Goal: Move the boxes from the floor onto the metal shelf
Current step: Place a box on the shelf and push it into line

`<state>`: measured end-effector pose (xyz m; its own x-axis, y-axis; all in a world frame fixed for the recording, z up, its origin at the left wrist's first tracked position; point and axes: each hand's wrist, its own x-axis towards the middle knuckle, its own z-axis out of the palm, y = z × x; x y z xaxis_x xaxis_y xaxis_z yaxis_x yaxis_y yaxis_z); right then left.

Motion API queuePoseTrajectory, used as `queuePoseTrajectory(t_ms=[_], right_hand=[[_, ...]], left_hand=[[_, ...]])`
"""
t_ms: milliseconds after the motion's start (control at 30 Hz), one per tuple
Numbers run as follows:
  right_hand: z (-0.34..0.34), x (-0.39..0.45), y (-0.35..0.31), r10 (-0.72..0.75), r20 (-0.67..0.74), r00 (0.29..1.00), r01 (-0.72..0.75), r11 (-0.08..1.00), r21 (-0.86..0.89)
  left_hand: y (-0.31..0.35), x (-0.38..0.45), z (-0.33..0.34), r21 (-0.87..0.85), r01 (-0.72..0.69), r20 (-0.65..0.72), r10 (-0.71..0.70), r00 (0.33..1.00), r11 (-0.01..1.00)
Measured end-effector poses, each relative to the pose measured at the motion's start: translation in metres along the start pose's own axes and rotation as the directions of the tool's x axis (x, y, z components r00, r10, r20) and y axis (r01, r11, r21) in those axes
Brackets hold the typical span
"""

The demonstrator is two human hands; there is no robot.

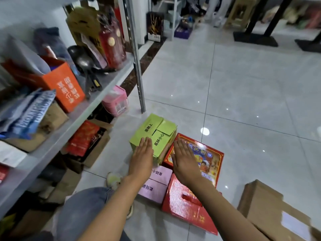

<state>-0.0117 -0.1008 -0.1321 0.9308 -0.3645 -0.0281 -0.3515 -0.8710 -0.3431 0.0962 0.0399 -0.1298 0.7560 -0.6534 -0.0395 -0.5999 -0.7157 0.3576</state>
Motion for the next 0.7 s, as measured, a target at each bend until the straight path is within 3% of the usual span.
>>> queuePoseTrajectory(t_ms=[200, 300, 367, 433, 500, 567, 700], right_hand=[[0.067, 0.035, 0.006, 0.089, 0.13, 0.988, -0.097, 0.994, 0.054], [0.089, 0.058, 0.004, 0.158, 0.167, 0.973, -0.188, 0.965, 0.183], [0.114, 0.083, 0.001, 0.276, 0.219, 0.936, -0.342, 0.859, 0.38], [0.135, 0.104, -0.004, 0.428, 0.295, 0.854, -0.518, 0.648, 0.559], [0.15, 0.12, -0.008, 0.532, 0.371, 0.761, -0.63, 0.47, 0.618], [0.161, 0.134, -0.012, 0.575, 0.37, 0.729, -0.654, 0.428, 0.624], [0.173, 0.148, -0.013, 0.621, 0.367, 0.693, -0.699, 0.454, 0.552]], left_hand=[[-0.064, 0.004, 0.04, -0.035, 0.154, 0.091, -0.151, 0.984, 0.987], [-0.057, 0.033, 0.048, -0.076, 0.126, 0.094, -0.119, 0.989, 0.989], [-0.063, 0.057, 0.056, -0.11, 0.147, 0.13, -0.132, 0.983, 0.983], [-0.08, 0.073, 0.065, -0.112, 0.187, 0.161, -0.168, 0.973, 0.976], [-0.099, 0.084, 0.075, -0.102, 0.223, 0.183, -0.202, 0.962, 0.969], [-0.115, 0.091, 0.084, -0.088, 0.263, 0.226, -0.238, 0.945, 0.961], [-0.135, 0.111, 0.1, -0.064, 0.272, 0.287, -0.243, 0.927, 0.96]])
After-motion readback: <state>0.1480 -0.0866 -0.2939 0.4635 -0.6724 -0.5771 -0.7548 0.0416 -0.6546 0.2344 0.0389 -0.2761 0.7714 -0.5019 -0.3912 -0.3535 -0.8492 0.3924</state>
